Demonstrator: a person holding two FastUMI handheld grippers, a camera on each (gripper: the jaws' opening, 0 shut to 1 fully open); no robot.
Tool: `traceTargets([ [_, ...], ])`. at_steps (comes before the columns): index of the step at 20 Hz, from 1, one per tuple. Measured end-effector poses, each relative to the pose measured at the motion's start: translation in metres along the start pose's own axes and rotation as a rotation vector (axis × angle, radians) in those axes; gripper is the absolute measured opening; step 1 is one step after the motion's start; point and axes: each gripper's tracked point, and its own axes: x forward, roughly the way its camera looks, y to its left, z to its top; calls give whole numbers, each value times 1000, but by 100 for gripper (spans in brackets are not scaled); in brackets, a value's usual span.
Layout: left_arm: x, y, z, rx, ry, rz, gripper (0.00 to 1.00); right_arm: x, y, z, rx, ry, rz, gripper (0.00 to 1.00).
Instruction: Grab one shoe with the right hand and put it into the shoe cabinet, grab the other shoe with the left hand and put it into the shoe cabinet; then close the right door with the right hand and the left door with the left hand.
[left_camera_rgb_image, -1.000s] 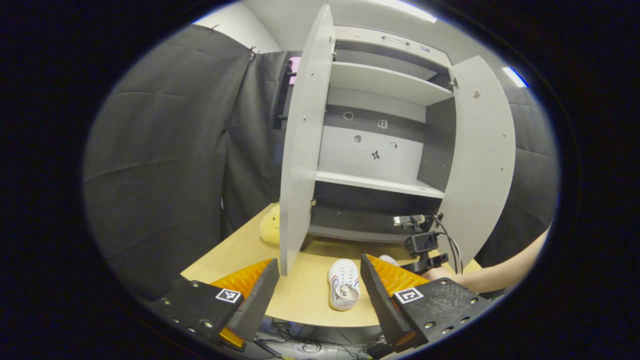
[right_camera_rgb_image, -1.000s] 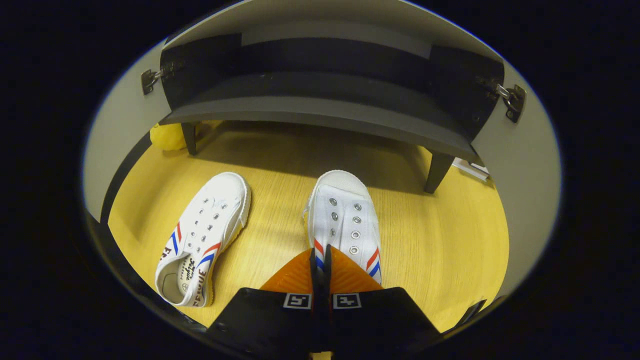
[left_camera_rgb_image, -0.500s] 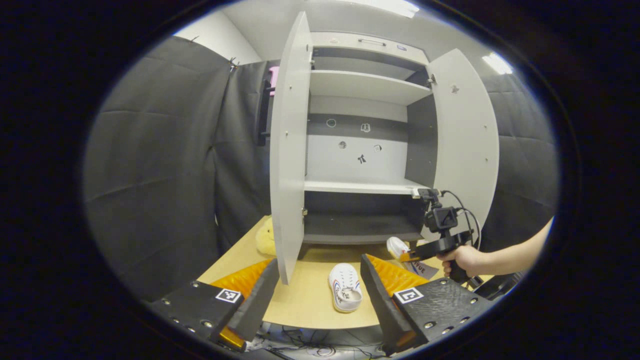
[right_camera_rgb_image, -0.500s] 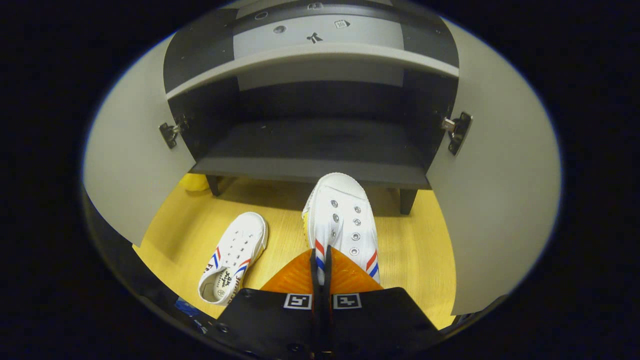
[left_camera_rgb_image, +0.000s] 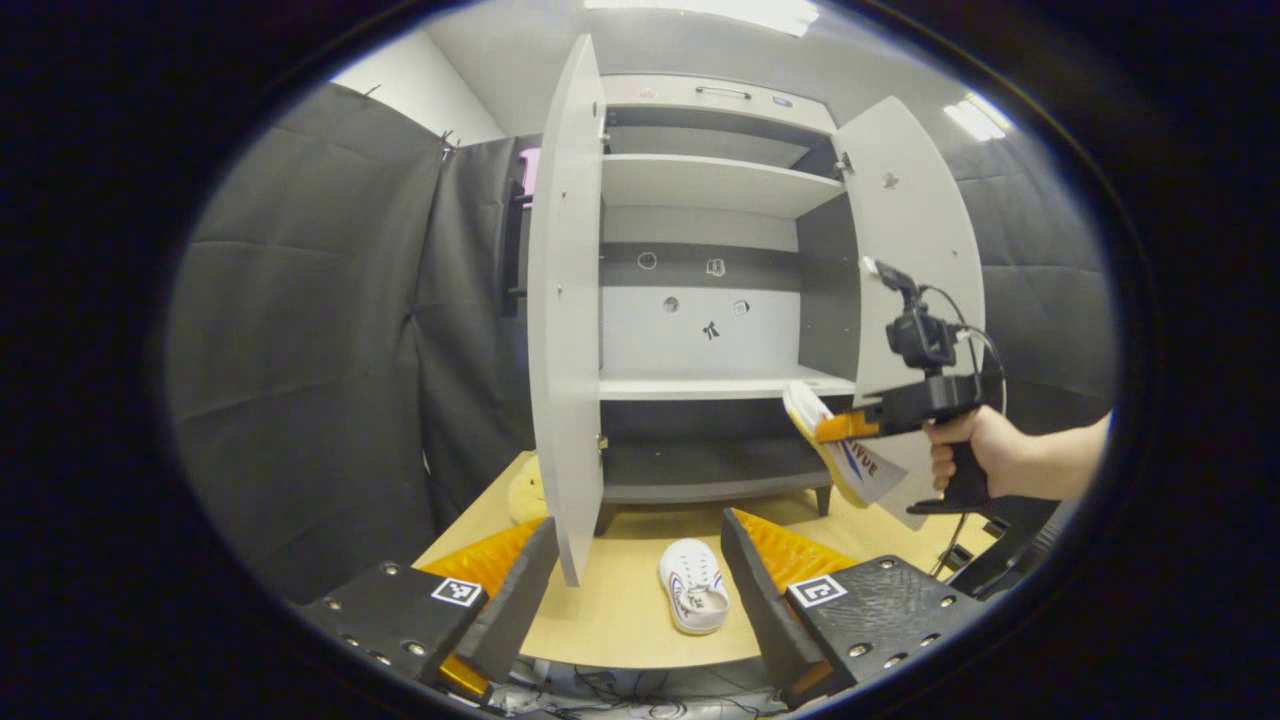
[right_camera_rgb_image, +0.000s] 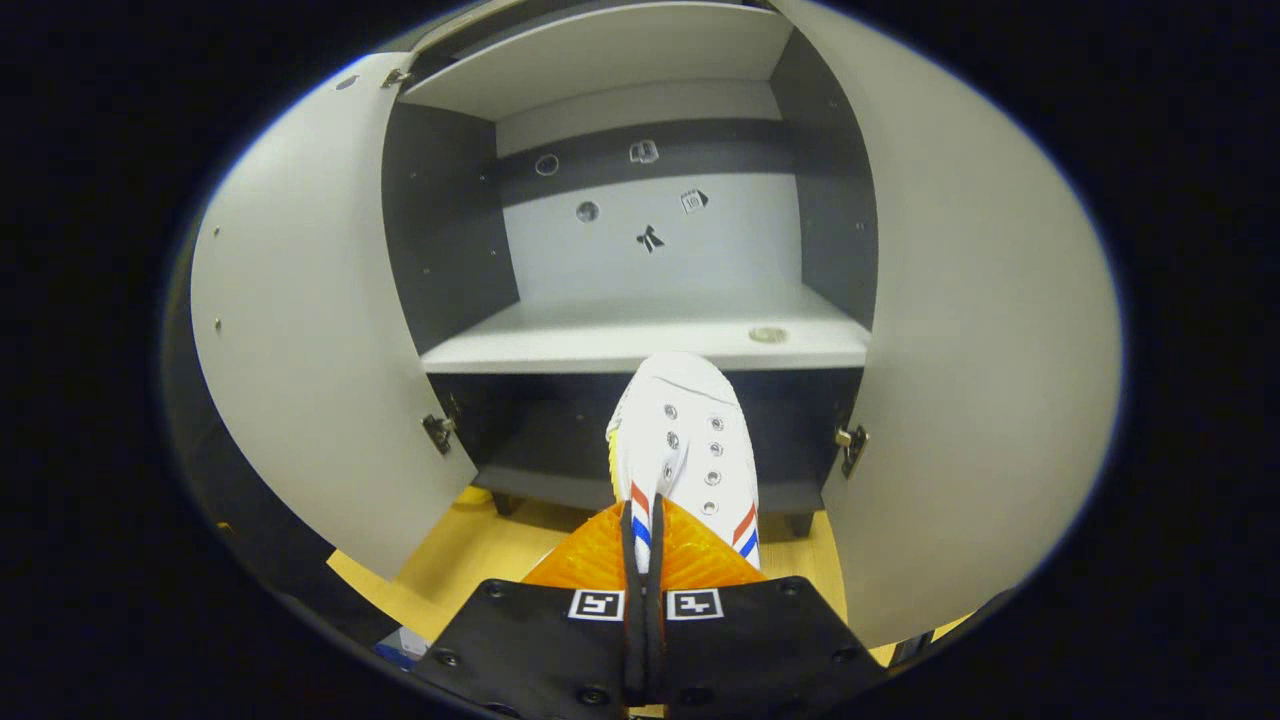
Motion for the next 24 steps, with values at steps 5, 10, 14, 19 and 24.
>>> traceTargets([
  [5,3,-4,6,8,-17,-25,92,-3,14,84,-12,-136,22,1],
  [10,8,-5,10,0,-34,-26,94,13,13,145,27,-215,11,0],
  [14,11,-7,13,-25,-47,-17,94,33,5,180,8,-242,-3,0],
  [19,20,-13,11,-48,-29,-22,94,72,-7,208,38,-246,-17,1],
  [24,34,-23,13,-53,-13,-24,94,119,-16,215,74,-210,-13,1],
])
